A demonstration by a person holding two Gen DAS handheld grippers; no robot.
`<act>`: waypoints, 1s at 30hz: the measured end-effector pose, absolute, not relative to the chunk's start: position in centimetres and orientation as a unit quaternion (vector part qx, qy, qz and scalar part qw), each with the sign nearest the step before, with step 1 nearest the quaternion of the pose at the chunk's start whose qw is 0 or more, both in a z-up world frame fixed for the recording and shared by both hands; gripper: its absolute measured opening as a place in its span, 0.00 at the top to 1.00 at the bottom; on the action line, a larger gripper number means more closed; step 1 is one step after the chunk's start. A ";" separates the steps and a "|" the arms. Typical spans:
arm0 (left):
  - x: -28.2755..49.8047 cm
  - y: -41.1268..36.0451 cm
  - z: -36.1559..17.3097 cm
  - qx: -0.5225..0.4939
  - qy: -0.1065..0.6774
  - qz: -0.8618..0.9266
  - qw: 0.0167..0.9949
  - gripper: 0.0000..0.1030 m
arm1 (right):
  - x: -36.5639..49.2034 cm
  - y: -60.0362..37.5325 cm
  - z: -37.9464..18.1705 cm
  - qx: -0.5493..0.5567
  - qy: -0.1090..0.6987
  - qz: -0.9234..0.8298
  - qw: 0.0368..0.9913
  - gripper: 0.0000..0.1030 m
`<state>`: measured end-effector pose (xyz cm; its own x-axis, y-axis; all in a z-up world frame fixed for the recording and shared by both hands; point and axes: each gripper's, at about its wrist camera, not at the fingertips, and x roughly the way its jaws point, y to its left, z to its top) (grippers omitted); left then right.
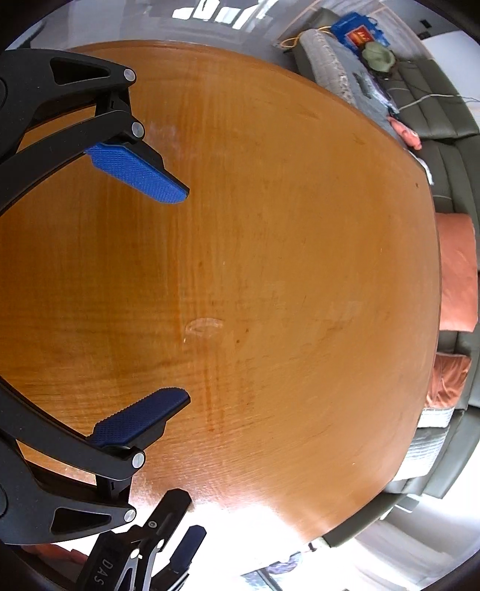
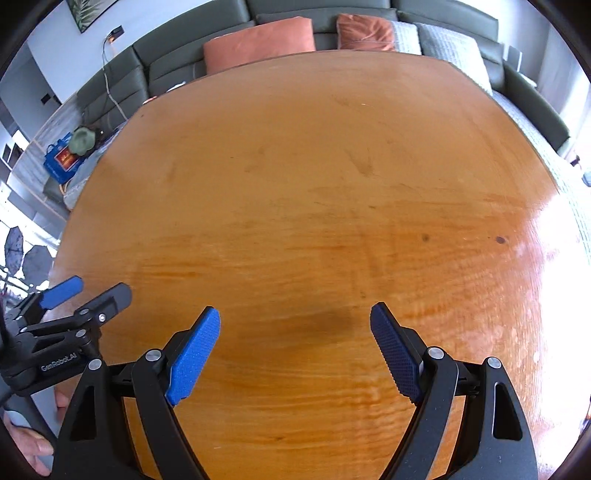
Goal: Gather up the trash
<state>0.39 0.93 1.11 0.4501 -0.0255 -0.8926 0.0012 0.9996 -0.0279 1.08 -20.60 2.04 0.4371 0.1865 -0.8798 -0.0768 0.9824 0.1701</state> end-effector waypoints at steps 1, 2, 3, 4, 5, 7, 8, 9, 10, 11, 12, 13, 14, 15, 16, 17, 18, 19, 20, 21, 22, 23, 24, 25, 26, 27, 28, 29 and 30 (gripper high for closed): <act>0.5 0.7 0.8 -0.006 0.521 -0.006 0.853 0.06 | 1.1 -20.7 2.0 0.051 0.519 0.075 0.850 0.19; 0.5 0.5 0.5 -0.002 0.519 -0.004 0.855 0.06 | 1.1 -20.8 1.9 0.049 0.512 0.073 0.855 0.19; 0.4 0.3 0.4 -0.001 0.518 -0.003 0.856 0.06 | 1.2 -20.9 1.8 0.046 0.505 0.071 0.859 0.19; 0.5 0.3 0.1 0.000 0.516 -0.001 0.857 0.06 | 1.2 -20.9 1.8 0.042 0.500 0.070 0.862 0.19; 0.5 0.1 -0.1 -0.001 0.515 0.001 0.857 0.06 | 1.2 -21.0 1.8 0.040 0.494 0.072 0.865 0.19; 0.3 -0.2 -0.3 0.000 0.507 0.008 0.862 0.06 | 1.0 -21.3 1.6 0.034 0.484 0.074 0.871 0.18; 0.1 -0.4 -0.2 0.000 0.501 0.008 0.865 0.06 | 1.1 -21.2 1.6 0.030 0.481 0.074 0.873 0.17; 0.0 -0.5 -0.3 0.000 0.497 0.008 0.868 0.06 | 1.0 -21.1 1.5 0.024 0.477 0.073 0.876 0.15; -0.1 -0.6 -0.3 0.000 0.492 0.009 0.871 0.06 | 1.1 -21.0 1.4 0.019 0.474 0.071 0.877 0.14; -0.1 -0.6 -0.3 0.000 0.489 0.011 0.872 0.06 | 1.1 -20.8 1.2 0.012 0.470 0.067 0.880 0.13; -0.2 -0.6 -0.4 -0.001 0.486 0.012 0.874 0.06 | 1.1 -20.4 1.1 0.005 0.467 0.064 0.882 0.12; -0.2 -0.6 -0.5 -0.001 0.483 0.013 0.876 0.06 | 1.0 -20.1 0.9 0.000 0.466 0.061 0.883 0.11; -0.2 -0.6 -0.5 -0.001 0.480 0.013 0.877 0.06 | 0.8 -20.2 0.8 -0.004 0.464 0.058 0.884 0.10; -0.2 -0.7 -0.6 -0.001 0.478 0.013 0.878 0.06 | 0.7 -20.3 0.7 -0.006 0.462 0.056 0.885 0.09; -0.3 -0.7 -0.6 -0.001 0.475 0.014 0.880 0.06 | 0.7 -20.3 0.6 -0.004 0.459 0.055 0.887 0.07; -0.5 -0.7 -0.7 -0.001 0.472 0.015 0.882 0.06 | 0.6 -20.2 0.5 -0.004 0.458 0.052 0.887 0.06; -0.4 -0.5 -0.7 -0.001 0.469 0.015 0.883 0.06 | 0.6 -20.3 0.4 -0.001 0.457 0.047 0.888 0.03; -0.6 -0.5 -0.8 -0.001 0.465 0.015 0.885 0.06 | 0.6 -20.3 0.4 0.000 0.456 0.045 0.889 0.03; -0.7 -0.5 -0.8 -0.001 0.462 0.015 0.887 0.06 | 0.5 -20.3 0.4 0.002 0.455 0.043 0.889 0.03; -0.7 -0.4 -0.8 -0.001 0.459 0.015 0.888 0.06 | 0.5 -20.4 0.4 0.002 0.455 0.041 0.889 0.03; -0.6 -0.6 -0.8 -0.001 0.459 0.016 0.888 0.06 | 0.5 -20.5 0.3 0.003 0.455 0.041 0.889 0.03; -0.7 -0.6 -0.9 -0.001 0.458 0.016 0.889 0.06 | 0.5 -20.6 0.3 0.003 0.455 0.040 0.889 0.03; -0.8 -0.7 -0.9 -0.002 0.457 0.017 0.889 0.06 | 0.5 -20.6 0.3 0.002 0.456 0.040 0.889 0.03; -0.8 -0.8 -1.0 -0.002 0.457 0.017 0.889 0.06 | 0.2 -20.5 0.3 0.002 0.456 0.039 0.889 0.03; -0.9 -0.8 -1.0 -0.002 0.456 0.018 0.890 0.06 | 0.2 -20.5 0.3 0.001 0.456 0.039 0.889 0.03; -0.8 -0.7 -1.0 -0.002 0.456 0.019 0.890 0.06 | 0.2 -20.4 0.3 0.001 0.456 0.039 0.889 0.03; -0.8 -0.8 -1.0 -0.003 0.455 0.021 0.890 0.06 | 0.2 -20.4 0.3 0.001 0.456 0.039 0.889 0.03; -0.9 -0.8 -1.1 -0.004 0.455 0.022 0.890 0.06 | 0.2 -20.4 0.3 0.001 0.456 0.039 0.889 0.03; -1.0 -0.6 -1.1 -0.004 0.455 0.022 0.890 0.06 | 0.2 -20.4 0.3 0.001 0.456 0.039 0.889 0.03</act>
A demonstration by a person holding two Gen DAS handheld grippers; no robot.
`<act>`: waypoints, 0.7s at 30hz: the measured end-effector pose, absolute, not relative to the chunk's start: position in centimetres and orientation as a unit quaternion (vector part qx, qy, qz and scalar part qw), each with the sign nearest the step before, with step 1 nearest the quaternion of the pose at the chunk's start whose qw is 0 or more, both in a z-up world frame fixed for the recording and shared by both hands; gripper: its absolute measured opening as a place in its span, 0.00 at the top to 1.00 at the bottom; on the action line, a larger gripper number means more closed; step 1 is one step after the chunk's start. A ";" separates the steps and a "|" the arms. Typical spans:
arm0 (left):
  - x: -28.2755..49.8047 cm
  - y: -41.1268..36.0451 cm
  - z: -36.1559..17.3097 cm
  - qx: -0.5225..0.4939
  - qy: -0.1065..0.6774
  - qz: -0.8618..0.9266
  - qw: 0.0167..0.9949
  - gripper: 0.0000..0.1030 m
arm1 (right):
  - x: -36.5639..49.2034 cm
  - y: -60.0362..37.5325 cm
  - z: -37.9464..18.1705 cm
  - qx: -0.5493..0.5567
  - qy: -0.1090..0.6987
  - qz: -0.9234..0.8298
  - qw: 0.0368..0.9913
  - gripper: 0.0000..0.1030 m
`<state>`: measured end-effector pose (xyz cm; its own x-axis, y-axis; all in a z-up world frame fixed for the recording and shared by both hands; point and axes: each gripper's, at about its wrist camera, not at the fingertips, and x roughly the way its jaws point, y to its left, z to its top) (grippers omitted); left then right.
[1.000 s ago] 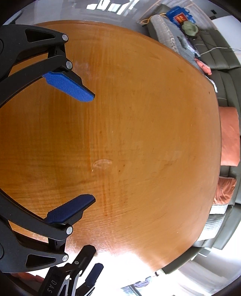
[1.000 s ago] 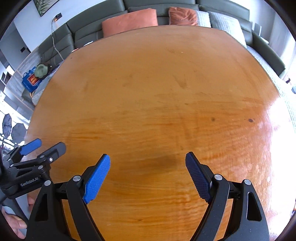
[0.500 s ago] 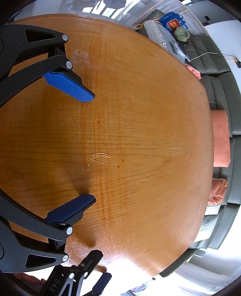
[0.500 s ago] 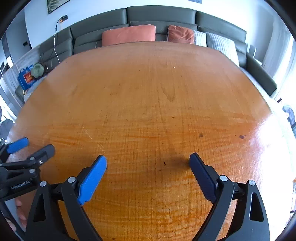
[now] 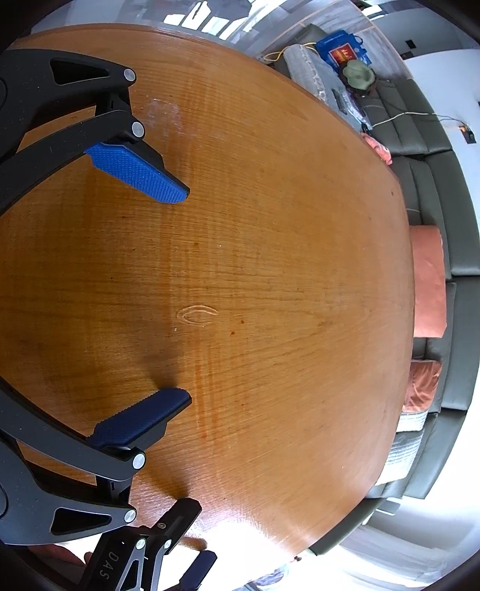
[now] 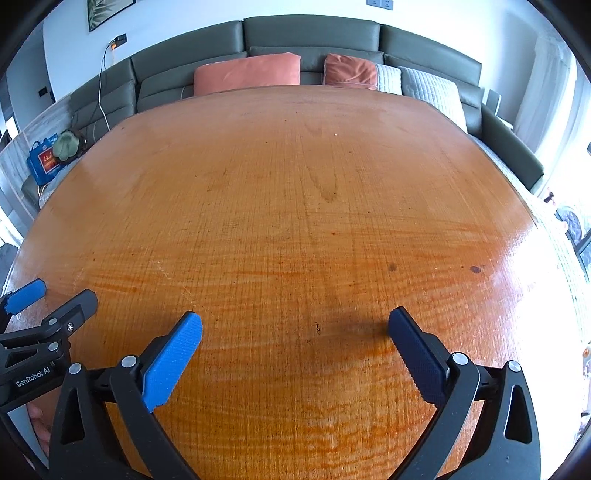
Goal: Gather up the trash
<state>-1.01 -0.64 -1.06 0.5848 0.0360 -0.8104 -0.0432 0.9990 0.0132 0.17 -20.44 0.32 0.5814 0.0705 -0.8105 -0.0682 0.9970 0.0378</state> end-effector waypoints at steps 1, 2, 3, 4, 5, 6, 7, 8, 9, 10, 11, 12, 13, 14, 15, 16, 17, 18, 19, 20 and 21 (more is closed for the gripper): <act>-1.0 -0.6 -1.1 -0.005 0.455 0.022 0.890 0.06 | 0.2 -20.4 0.3 0.001 0.456 0.039 0.889 0.03; -1.0 -0.5 -1.1 -0.005 0.455 0.021 0.890 0.06 | 0.2 -20.4 0.3 0.001 0.456 0.039 0.889 0.03; -1.1 -0.4 -1.1 -0.005 0.455 0.021 0.890 0.06 | 0.2 -20.4 0.3 0.001 0.456 0.038 0.889 0.03; -1.0 -0.4 -1.1 -0.005 0.455 0.021 0.890 0.06 | 0.2 -20.4 0.3 0.001 0.456 0.038 0.889 0.03; -1.1 -0.4 -1.1 -0.005 0.455 0.021 0.890 0.06 | 0.2 -20.4 0.3 0.001 0.456 0.038 0.889 0.03; -1.1 -0.4 -1.1 -0.005 0.455 0.021 0.890 0.06 | 0.2 -20.5 0.3 0.001 0.456 0.038 0.889 0.03; -1.0 -0.4 -1.1 -0.005 0.455 0.021 0.890 0.06 | 0.2 -20.4 0.3 0.001 0.456 0.038 0.889 0.02; -1.0 -0.4 -1.1 -0.005 0.455 0.021 0.890 0.06 | 0.2 -20.4 0.3 0.001 0.456 0.038 0.889 0.03; -1.1 -0.4 -1.1 -0.005 0.455 0.021 0.890 0.06 | 0.2 -20.5 0.3 0.001 0.456 0.039 0.889 0.02; -1.0 -0.4 -1.1 -0.005 0.455 0.021 0.890 0.06 | 0.2 -20.4 0.3 0.001 0.456 0.038 0.889 0.02; -1.1 -0.4 -1.1 -0.005 0.455 0.021 0.890 0.06 | 0.2 -20.4 0.3 0.001 0.456 0.038 0.889 0.02; -1.1 -0.4 -1.1 -0.005 0.455 0.021 0.890 0.06 | 0.2 -20.4 0.3 0.001 0.456 0.038 0.889 0.02; -1.1 -0.4 -1.1 -0.005 0.455 0.021 0.890 0.06 | 0.2 -20.4 0.3 0.001 0.456 0.038 0.889 0.02; -1.1 -0.4 -1.1 -0.005 0.455 0.021 0.890 0.06 | 0.2 -20.4 0.3 0.001 0.456 0.038 0.889 0.02; -1.1 -0.4 -1.1 -0.005 0.455 0.021 0.890 0.06 | 0.2 -20.4 0.3 0.001 0.456 0.038 0.889 0.02; -1.1 -0.4 -1.1 -0.005 0.455 0.021 0.890 0.06 | 0.2 -20.4 0.3 0.001 0.456 0.038 0.889 0.02; -1.1 -0.4 -1.1 -0.005 0.455 0.021 0.890 0.06 | 0.2 -20.4 0.3 0.001 0.456 0.038 0.889 0.02; -1.1 -0.4 -1.1 -0.005 0.455 0.021 0.890 0.06 | 0.2 -20.5 0.3 0.001 0.456 0.038 0.889 0.02; -1.1 -0.4 -1.1 -0.005 0.455 0.021 0.890 0.06 | 0.2 -20.5 0.3 0.001 0.456 0.038 0.889 0.02; -1.1 -0.4 -1.1 -0.005 0.455 0.021 0.890 0.06 | 0.2 -20.5 0.3 0.001 0.456 0.038 0.889 0.02; -1.1 -0.4 -1.1 -0.005 0.455 0.021 0.890 0.06 | 0.2 -20.4 0.3 0.001 0.456 0.038 0.889 0.02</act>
